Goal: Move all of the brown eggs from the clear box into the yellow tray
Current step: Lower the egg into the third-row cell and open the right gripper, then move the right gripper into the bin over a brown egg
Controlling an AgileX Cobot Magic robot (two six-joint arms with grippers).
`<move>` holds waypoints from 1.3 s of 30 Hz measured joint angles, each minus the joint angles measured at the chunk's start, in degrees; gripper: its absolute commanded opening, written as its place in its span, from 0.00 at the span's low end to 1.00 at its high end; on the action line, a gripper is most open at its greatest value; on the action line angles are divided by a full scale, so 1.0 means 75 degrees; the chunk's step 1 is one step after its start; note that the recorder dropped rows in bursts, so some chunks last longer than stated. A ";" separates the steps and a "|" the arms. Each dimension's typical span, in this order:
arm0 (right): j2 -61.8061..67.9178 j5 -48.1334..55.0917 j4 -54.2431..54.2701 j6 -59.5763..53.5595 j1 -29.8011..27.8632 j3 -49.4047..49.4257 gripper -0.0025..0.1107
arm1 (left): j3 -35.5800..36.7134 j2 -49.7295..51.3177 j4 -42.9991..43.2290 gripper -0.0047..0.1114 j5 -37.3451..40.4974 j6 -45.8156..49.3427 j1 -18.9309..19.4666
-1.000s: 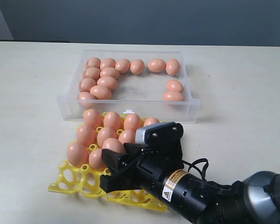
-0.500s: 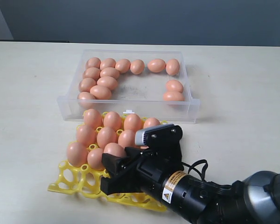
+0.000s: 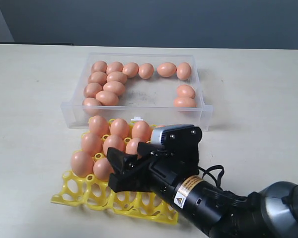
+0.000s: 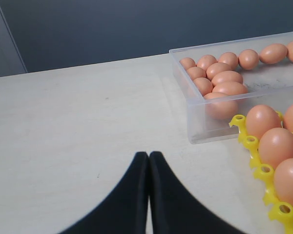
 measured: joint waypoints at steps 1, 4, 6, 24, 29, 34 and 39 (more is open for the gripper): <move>-0.0066 -0.0049 0.0145 -0.0089 0.0000 0.0000 0.61 | 0.0000 0.0000 0.0000 0.04 0.0000 0.0000 0.0000; -0.0319 -0.0114 0.0609 -0.0651 0.0000 0.0005 0.61 | 0.0000 0.0000 0.0000 0.04 0.0000 0.0000 0.0000; -0.0525 -0.0128 0.1100 -0.0997 0.0000 0.0005 0.59 | 0.0000 0.0000 0.0000 0.04 0.0000 0.0000 0.0000; -0.0834 0.8521 0.2176 -0.5576 -0.3436 -0.5461 0.56 | 0.0000 0.0000 0.0000 0.04 0.0000 0.0000 0.0000; 0.0360 1.0467 0.1804 -0.5654 -0.4253 -0.7524 0.56 | 0.0000 0.0000 0.0000 0.04 0.0000 0.0000 0.0000; 0.1503 1.2653 -0.0651 -0.4022 -0.4722 -0.9490 0.56 | 0.0000 0.0000 0.0000 0.04 0.0000 0.0000 0.0000; 0.2317 1.4807 -0.3133 -0.2757 -0.4961 -1.0647 0.56 | 0.0000 0.0000 0.0000 0.04 0.0000 0.0000 0.0000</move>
